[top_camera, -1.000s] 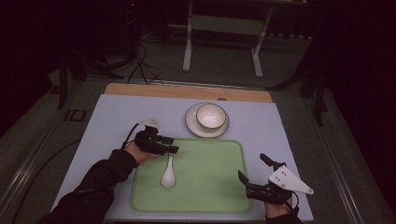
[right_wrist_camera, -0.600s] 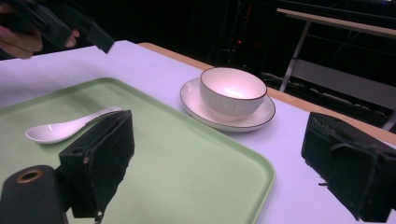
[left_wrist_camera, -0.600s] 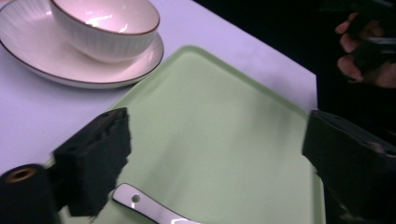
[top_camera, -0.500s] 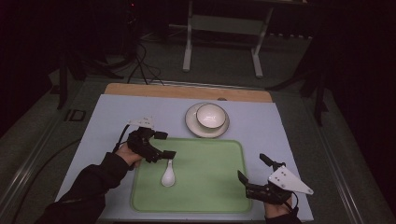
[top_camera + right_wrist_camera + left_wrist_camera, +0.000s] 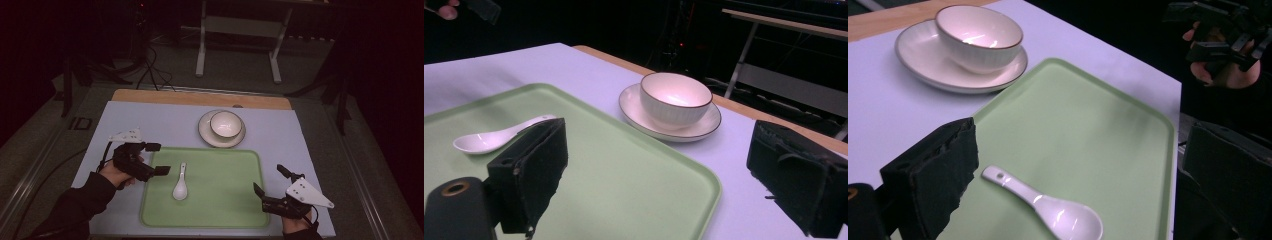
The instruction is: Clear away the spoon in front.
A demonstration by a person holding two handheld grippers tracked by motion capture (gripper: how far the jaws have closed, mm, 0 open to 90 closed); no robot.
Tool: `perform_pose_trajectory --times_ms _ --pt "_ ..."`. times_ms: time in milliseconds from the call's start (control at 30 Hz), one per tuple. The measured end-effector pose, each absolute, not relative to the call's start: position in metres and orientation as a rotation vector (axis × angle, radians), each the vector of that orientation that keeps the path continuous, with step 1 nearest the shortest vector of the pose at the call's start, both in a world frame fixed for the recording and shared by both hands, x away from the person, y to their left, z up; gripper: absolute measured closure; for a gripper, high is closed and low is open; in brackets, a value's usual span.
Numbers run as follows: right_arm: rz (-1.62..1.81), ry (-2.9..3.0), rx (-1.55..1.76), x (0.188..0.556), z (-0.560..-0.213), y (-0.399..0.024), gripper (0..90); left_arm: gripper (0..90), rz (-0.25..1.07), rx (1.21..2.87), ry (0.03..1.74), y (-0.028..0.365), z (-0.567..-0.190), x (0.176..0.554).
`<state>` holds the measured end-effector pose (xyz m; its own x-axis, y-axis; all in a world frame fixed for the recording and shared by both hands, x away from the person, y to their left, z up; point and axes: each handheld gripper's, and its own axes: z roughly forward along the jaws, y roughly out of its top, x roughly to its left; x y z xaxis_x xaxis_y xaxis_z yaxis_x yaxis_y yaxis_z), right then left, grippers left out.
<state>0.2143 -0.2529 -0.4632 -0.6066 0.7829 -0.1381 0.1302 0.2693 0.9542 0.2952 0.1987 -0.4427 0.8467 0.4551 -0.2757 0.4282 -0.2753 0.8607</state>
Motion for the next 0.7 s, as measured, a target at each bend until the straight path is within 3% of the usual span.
perform_pose_trajectory --times_ms 700 --pt "1.355 1.931 0.814 0.214 -0.464 -0.253 9.5 0.5 0.141 1.852 0.767 0.219 -0.485 0.260"
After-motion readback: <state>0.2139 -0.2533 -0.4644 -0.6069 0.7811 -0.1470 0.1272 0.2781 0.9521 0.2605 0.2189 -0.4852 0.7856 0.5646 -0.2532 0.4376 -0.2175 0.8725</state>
